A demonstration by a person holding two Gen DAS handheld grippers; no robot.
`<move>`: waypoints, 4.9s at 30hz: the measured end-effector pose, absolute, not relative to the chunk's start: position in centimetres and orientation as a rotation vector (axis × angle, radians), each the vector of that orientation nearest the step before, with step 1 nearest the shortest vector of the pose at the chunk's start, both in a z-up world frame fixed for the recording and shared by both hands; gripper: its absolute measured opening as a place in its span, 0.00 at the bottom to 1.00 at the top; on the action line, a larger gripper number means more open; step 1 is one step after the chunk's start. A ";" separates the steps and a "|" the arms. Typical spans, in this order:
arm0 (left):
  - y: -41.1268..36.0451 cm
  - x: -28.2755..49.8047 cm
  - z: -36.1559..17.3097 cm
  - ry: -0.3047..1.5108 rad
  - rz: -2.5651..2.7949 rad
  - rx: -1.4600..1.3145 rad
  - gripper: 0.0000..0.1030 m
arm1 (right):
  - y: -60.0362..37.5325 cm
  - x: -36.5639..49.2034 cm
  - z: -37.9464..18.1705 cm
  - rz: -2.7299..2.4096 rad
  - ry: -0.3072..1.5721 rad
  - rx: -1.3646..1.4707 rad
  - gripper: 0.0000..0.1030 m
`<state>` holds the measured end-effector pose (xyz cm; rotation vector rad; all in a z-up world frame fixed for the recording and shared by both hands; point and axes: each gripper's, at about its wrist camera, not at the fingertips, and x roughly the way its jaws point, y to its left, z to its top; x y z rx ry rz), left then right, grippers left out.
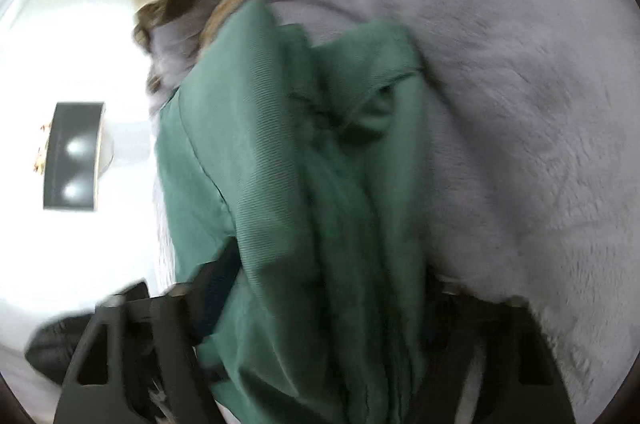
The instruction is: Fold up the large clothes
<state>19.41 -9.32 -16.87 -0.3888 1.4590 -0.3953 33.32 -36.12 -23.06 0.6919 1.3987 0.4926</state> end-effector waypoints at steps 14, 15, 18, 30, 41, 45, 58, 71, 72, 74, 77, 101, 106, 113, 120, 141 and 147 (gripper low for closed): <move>-3.0 14.2 -6.0 1.288 -0.560 -0.448 0.46 | -30.2 26.0 -14.9 0.688 1.263 0.922 0.21; -1.8 13.2 -5.3 1.290 -0.565 -0.453 0.46 | -29.0 24.6 -14.8 0.697 1.270 0.937 0.21; 1.4 10.7 -4.2 1.318 -0.559 -0.445 0.46 | -26.1 21.3 -15.6 0.717 1.294 0.971 0.21; 9.4 -2.9 -8.8 1.491 -0.360 -0.370 0.48 | -19.9 14.7 -19.9 0.299 1.498 0.536 0.47; 12.8 -0.8 -5.6 1.374 -0.310 -0.291 0.48 | -15.4 7.3 -15.8 0.367 1.551 0.462 0.39; 10.0 0.2 -7.8 1.419 -0.289 -0.189 0.48 | -15.1 5.3 -18.3 0.227 1.572 0.319 0.10; 8.1 -2.1 -6.8 1.436 -0.182 -0.028 0.67 | -15.3 4.1 -18.3 0.122 1.583 0.355 0.13; 8.9 -0.8 -3.6 1.391 -0.035 -0.046 0.99 | -15.2 4.6 -11.7 0.060 1.480 0.244 0.54; 8.7 -0.9 -3.2 1.387 -0.036 -0.046 0.99 | -14.8 5.0 -11.4 0.065 1.477 0.240 0.54; 8.3 -0.7 -2.7 1.378 -0.031 -0.042 0.99 | -14.3 5.0 -11.1 0.071 1.477 0.236 0.55; 7.9 -0.5 -2.2 1.375 -0.016 -0.029 0.99 | -14.1 4.5 -10.3 0.072 1.468 0.218 0.66; 6.2 0.3 -1.3 1.381 -0.003 0.024 0.99 | -13.5 4.5 -8.5 0.043 1.418 0.104 0.84; 6.3 0.4 -1.3 1.381 -0.007 0.026 0.99 | -13.6 4.3 -8.3 -0.001 1.398 0.083 0.86; 6.2 0.3 -1.2 1.376 -0.009 0.032 0.99 | -13.8 4.0 -8.1 -0.050 1.387 0.054 0.86; 6.0 0.3 -1.1 1.371 -0.015 0.037 0.99 | -13.7 3.7 -7.7 -0.058 1.371 0.032 0.86; 5.3 0.0 -0.6 1.355 -0.029 0.071 0.99 | -13.7 3.5 -7.5 -0.059 1.369 0.038 0.86; 5.0 -0.1 -0.5 1.350 -0.036 0.088 0.99 | -13.7 3.3 -7.5 -0.066 1.368 0.039 0.86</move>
